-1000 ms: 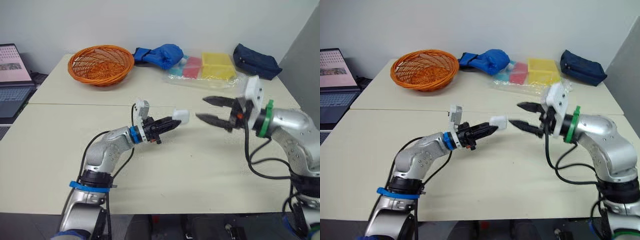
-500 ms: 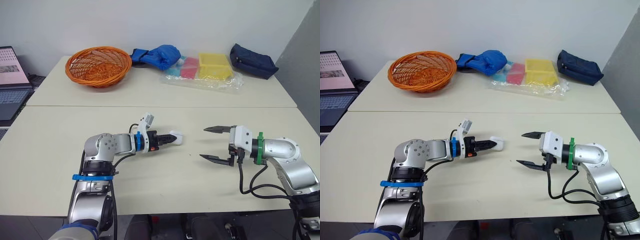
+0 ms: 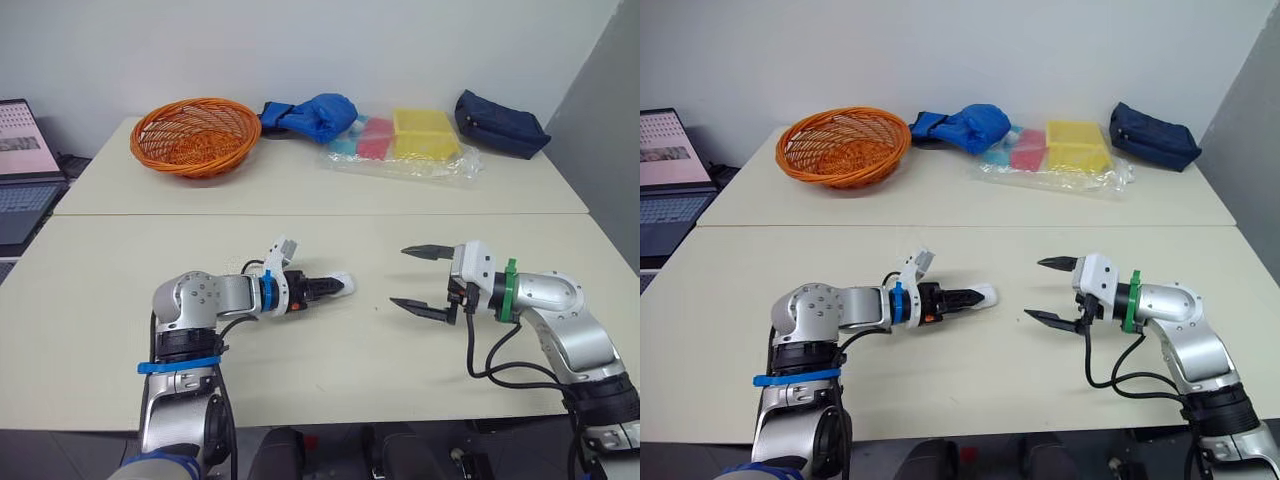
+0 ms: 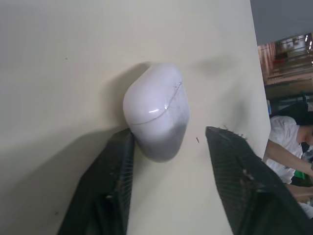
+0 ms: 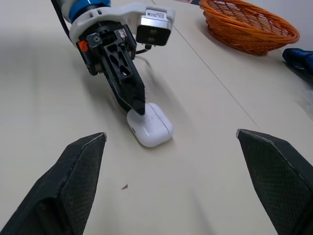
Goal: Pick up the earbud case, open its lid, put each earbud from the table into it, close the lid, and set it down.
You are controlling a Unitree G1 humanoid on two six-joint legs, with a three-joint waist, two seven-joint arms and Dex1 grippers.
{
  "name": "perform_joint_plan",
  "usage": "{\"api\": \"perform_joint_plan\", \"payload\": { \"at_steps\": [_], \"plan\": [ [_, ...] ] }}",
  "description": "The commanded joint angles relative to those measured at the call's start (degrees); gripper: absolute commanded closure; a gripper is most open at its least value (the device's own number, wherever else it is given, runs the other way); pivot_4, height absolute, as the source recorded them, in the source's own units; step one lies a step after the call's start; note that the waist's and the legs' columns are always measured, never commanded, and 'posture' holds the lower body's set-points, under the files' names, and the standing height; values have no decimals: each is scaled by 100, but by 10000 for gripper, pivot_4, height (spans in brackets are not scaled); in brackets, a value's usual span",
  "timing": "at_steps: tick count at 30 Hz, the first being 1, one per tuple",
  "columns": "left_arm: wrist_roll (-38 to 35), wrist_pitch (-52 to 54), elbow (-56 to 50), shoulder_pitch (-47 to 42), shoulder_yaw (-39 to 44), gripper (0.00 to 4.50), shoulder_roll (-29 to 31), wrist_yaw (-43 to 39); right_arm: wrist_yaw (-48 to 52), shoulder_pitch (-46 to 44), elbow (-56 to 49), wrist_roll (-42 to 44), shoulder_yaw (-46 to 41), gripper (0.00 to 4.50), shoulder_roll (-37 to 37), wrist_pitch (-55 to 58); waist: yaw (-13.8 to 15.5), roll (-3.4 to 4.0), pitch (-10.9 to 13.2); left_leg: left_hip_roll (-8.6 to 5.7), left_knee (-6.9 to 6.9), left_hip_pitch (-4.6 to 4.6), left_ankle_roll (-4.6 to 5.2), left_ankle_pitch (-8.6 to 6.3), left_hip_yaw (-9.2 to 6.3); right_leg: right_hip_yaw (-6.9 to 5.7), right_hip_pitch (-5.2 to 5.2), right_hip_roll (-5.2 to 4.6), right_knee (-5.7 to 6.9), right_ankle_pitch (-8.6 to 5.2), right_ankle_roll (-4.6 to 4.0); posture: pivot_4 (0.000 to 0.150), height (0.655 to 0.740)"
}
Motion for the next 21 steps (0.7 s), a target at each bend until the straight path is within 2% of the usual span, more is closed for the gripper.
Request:
{"api": "perform_joint_plan", "payload": {
  "at_steps": [1,4,6,8,12,16,21],
  "plan": [
    [133,-240,-583,308,54,7768,641,-206,74,-101,221,-19,-164,0,-102,-281,-5,0,0,1,0,0,0,0,0,0,0,0,0,-2,-4,1500,7400],
    [272,-1080,-815,516,-251,180,1199,-799,142,-137,353,23,-212,0,-154,-375,-8,1,0,2,-4,0,0,0,0,-1,-4,0,2,-5,-9,1500,7400],
    [624,-2191,-708,733,-523,180,1848,-1749,203,-159,384,77,-264,0,-216,-372,-9,1,0,1,-4,-1,0,0,0,-4,-4,-1,2,-6,-11,1500,7400],
    [1288,-4071,-645,1099,-774,180,2444,-2862,293,-186,416,140,-341,0,-300,-376,-4,2,1,1,-5,-2,-1,0,4,-2,-6,-3,1,-8,-15,1500,7400],
    [1910,-6276,-448,1569,-1012,180,2810,-4045,343,-215,453,178,-412,0,-341,-427,55,3,1,4,-15,-3,-2,-1,16,-10,-9,-53,-4,-42,-75,1500,7400],
    [2848,-8041,-160,2021,-1012,180,2738,-3697,414,-87,316,320,-481,0,-380,-377,78,3,1,0,-19,-12,-1,-1,22,-16,-8,-94,-8,-43,-76,1500,7400],
    [2923,-8032,-166,2133,-914,180,2552,-3362,539,65,131,370,-430,0,-457,-267,87,3,1,-5,-17,-20,1,-2,22,-23,-8,-99,-11,-35,-7,1500,7400]
  ]
}}
